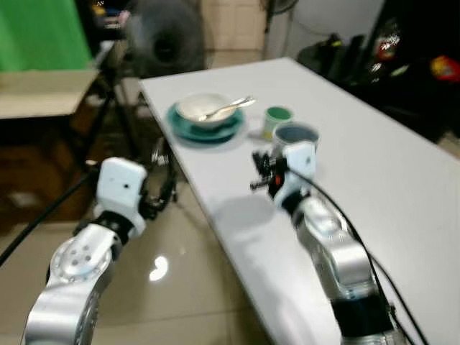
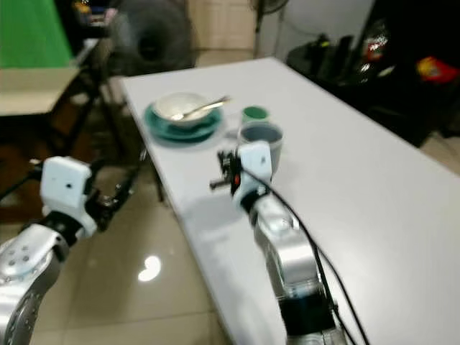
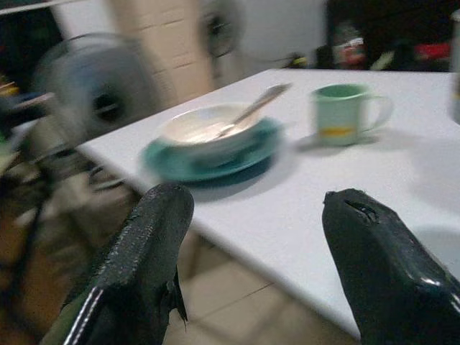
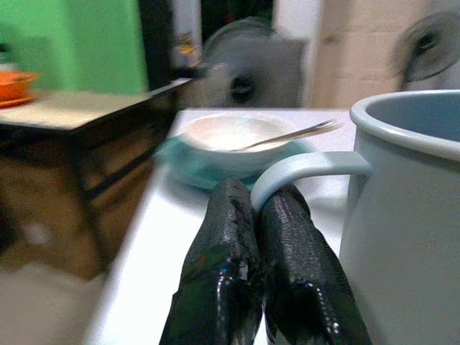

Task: Setting the table

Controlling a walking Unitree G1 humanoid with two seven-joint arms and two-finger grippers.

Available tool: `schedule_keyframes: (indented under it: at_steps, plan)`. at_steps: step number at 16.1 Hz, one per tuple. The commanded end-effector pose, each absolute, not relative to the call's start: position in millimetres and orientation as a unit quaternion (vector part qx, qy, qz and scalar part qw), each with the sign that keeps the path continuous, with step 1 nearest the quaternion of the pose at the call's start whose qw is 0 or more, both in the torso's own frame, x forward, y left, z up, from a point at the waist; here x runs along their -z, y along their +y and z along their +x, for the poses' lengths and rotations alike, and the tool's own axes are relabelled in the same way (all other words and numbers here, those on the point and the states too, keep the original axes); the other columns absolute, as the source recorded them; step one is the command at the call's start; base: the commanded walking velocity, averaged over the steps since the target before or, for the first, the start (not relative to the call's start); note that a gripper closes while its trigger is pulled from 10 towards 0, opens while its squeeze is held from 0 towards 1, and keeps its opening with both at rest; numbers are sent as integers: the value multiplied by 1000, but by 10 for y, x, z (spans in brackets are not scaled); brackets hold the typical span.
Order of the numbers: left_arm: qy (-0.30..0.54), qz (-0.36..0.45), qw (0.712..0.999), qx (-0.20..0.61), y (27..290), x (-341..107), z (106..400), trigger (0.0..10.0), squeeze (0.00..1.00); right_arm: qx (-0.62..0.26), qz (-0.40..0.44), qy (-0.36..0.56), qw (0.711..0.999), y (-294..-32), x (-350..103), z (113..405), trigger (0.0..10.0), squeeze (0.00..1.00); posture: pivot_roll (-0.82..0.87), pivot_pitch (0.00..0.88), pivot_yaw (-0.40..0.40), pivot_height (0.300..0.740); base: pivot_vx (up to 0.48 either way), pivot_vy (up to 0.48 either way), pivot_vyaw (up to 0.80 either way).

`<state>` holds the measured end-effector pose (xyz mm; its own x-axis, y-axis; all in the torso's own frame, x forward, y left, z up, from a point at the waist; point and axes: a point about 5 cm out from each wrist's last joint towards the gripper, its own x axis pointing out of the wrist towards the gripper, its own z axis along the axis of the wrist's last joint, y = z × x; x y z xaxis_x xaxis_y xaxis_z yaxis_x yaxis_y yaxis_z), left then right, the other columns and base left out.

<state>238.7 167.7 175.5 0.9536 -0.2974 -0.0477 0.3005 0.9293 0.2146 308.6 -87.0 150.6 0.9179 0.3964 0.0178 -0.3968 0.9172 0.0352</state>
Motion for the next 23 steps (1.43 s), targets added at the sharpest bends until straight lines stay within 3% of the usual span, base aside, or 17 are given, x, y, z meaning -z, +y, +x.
schedule_keyframes:
  at_steps: [1, 6, 8, 11, 16, 23]
  plan:
    - [10, 114, 978, 174, 1635, -1739, 2393, 10000, 0, -167, 18, 4, 986, -973, -1456, 3197, 10000, 0, -11, 0, -7, 740, 0, 0, 0]
    - [16, 127, 972, 198, 1689, -1716, 2366, 10000, 0, -138, 20, 13, 990, -1014, -1395, 3478, 10000, 0, -2, 16, -12, 740, 0, 0, 0]
    - [26, 124, 955, 268, 1600, -1688, 2285, 10000, 0, -103, 30, 21, 994, -1138, -1343, 3635, 10000, 0, 20, 57, 2, 740, 0, 0, 0]
    - [33, 125, 945, 302, 1580, -1698, 2225, 10000, 0, -65, 36, 35, 997, -1307, -1259, 3709, 10000, 0, 33, 93, 22, 740, 0, 0, 0]
    - [37, 126, 929, 345, 1548, -1761, 2161, 10000, 0, 2, 67, 53, 996, -1760, -1111, 3720, 10000, 0, 63, 160, 48, 740, 0, 0, 0]
    - [49, 120, 925, 357, 1538, -1715, 2121, 10000, 0, 36, 95, 2, 995, -1941, -1027, 3559, 10000, 0, 31, 128, 45, 740, 0, 0, 0]
